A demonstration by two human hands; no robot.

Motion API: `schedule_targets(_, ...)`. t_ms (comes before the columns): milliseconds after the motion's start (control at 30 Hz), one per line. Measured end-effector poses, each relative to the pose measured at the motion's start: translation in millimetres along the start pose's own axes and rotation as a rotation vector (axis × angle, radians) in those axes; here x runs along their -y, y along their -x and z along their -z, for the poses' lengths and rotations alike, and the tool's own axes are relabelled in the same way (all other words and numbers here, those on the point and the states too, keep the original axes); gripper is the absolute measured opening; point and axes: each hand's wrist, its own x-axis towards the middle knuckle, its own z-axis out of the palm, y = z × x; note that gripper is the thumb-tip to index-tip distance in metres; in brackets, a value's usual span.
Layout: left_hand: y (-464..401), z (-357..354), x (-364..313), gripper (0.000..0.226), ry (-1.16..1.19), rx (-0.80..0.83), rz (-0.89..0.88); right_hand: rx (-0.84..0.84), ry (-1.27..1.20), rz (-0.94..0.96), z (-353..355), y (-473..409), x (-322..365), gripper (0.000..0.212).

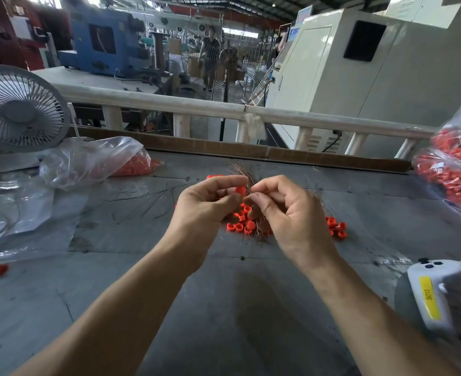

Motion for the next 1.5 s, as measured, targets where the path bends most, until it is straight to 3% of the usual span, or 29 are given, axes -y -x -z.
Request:
schedule_targets(733, -2, 6, 6, 0.025, -0.026, 0.106, 0.007, -0.026, 0.102, 0.028, 0, 1, -2, 0.006)
schedule_targets(1167, -5, 3, 12, 0.02, -0.164, 0.017, -0.093, -0.033, 0.177, 0.037, -1, 2, 2, 0.005)
schedule_targets(1500, -3, 1, 9, 0.02, -0.084, 0.015, -0.049, -0.049, 0.183, 0.02, 0, 2, 0, 0.01)
